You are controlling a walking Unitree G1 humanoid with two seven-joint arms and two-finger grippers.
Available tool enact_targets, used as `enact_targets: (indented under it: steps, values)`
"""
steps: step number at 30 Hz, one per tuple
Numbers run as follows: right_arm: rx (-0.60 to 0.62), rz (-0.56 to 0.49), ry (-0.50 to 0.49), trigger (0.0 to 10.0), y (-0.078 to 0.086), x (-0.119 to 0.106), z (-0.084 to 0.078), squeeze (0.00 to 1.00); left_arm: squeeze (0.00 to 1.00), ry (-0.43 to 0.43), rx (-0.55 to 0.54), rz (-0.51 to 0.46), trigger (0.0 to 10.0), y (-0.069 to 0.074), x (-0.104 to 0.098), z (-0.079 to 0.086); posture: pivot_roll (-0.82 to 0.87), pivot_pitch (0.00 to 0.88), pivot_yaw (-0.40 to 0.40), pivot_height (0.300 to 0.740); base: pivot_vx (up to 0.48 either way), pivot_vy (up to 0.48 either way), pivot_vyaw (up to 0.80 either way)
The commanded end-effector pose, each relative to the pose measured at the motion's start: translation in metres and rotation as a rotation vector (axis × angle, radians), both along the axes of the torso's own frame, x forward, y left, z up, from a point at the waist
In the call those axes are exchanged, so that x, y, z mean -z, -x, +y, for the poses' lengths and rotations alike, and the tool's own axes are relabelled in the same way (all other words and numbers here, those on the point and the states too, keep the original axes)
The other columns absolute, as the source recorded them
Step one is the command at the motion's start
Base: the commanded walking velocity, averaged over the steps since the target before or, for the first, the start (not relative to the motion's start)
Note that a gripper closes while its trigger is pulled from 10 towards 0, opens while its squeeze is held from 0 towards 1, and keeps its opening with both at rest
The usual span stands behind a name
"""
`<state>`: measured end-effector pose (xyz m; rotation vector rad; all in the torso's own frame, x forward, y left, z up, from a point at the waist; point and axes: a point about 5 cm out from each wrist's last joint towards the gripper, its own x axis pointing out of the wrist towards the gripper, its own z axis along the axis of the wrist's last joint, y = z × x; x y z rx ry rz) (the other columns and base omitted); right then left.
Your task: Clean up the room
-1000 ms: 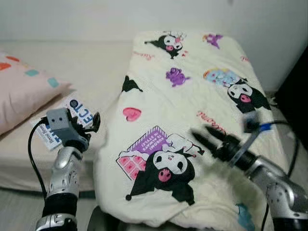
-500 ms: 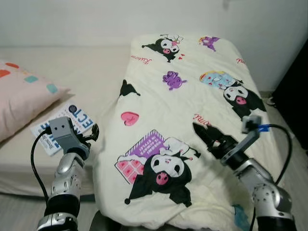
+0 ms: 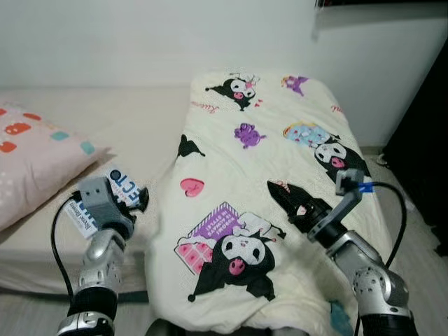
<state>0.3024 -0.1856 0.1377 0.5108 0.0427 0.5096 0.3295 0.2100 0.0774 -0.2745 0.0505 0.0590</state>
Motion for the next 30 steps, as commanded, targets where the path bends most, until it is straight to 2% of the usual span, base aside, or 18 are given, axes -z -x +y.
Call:
enact_targets:
  steps: [1, 2, 4, 6, 10, 17, 19, 20, 22, 25, 28, 29, 30]
  values:
    - [-0.002, 0.035, 0.01, 10.0, 0.001, 0.012, 0.004, 0.0, 0.0, -0.042, -0.006, 0.077, 10.0, 0.012, 0.02, 0.008, -0.08, 0.118, 0.061, 0.662, 0.0, 0.0, 0.0]
    - [-0.002, 0.035, 0.01, 10.0, 0.001, 0.012, 0.004, 0.0, 0.0, -0.042, -0.006, 0.077, 10.0, 0.012, 0.02, 0.008, -0.08, 0.118, 0.061, 0.662, 0.0, 0.0, 0.0]
    - [0.0, 0.079, 0.021, 10.0, 0.001, 0.025, 0.007, 0.0, 0.0, -0.046, -0.014, 0.177, 10.0, 0.026, 0.043, 0.011, -0.09, 0.113, 0.06, 0.671, 0.0, 0.0, 0.0]
    - [0.0, 0.088, 0.025, 10.0, 0.002, 0.028, 0.008, 0.0, 0.0, -0.045, -0.017, 0.198, 10.0, 0.029, 0.048, 0.012, -0.09, 0.113, 0.06, 0.675, 0.0, 0.0, 0.0]
    - [-0.005, 0.191, 0.062, 10.0, 0.009, 0.059, 0.008, 0.0, 0.0, -0.051, -0.026, 0.378, 10.0, 0.058, 0.084, 0.017, -0.08, 0.103, 0.056, 0.693, 0.0, 0.0, 0.0]
    - [0.005, 0.227, 0.061, 10.0, 0.014, 0.072, 0.006, 0.0, 0.0, -0.079, -0.033, 0.481, 10.0, 0.075, 0.1, 0.02, -0.08, 0.087, 0.059, 0.707, -0.386, 0.0, 0.0]
    - [0.036, 0.308, 0.072, 10.0, 0.02, 0.095, 0.002, 0.0, 0.0, -0.074, -0.053, 0.524, 10.0, 0.087, 0.11, 0.023, -0.07, 0.076, 0.05, 0.716, 0.0, 0.0, 0.0]
    - [0.036, 0.308, 0.072, 10.0, 0.02, 0.095, 0.002, 0.0, 0.0, -0.074, -0.053, 0.524, 10.0, 0.087, 0.11, 0.023, -0.07, 0.076, 0.05, 0.716, 0.0, 0.0, 0.0]
    - [0.082, 0.402, 0.091, 10.0, 0.029, 0.118, -0.006, 0.0, 0.0, -0.048, -0.081, 0.556, 10.0, 0.097, 0.116, 0.026, -0.08, 0.073, 0.044, 0.725, 0.0, 0.0, 0.0]
    - [0.082, 0.402, 0.091, 10.0, 0.029, 0.118, -0.006, 0.0, 0.0, -0.048, -0.081, 0.556, 10.0, 0.097, 0.116, 0.026, -0.08, 0.073, 0.044, 0.725, 0.0, 0.0, 0.0]
    - [0.18, 0.558, 0.128, 10.0, 0.053, 0.154, -0.024, 0.0, 0.0, -0.015, -0.12, 0.646, 10.0, 0.117, 0.131, 0.029, -0.08, 0.075, 0.034, 0.739, 0.0, 0.0, 0.0]
    - [0.198, 0.582, 0.131, 10.0, 0.058, 0.159, -0.027, 0.0, 0.0, -0.012, -0.125, 0.668, 10.0, 0.121, 0.134, 0.029, -0.08, 0.075, 0.034, 0.74, 0.0, 0.0, 0.0]
    - [0.264, 0.638, 0.173, 10.0, 0.069, 0.17, -0.034, 0.0, 0.0, -0.008, -0.132, 0.723, 10.0, 0.132, 0.141, 0.028, -0.08, 0.074, 0.034, 0.74, 0.0, 0.0, 0.0]
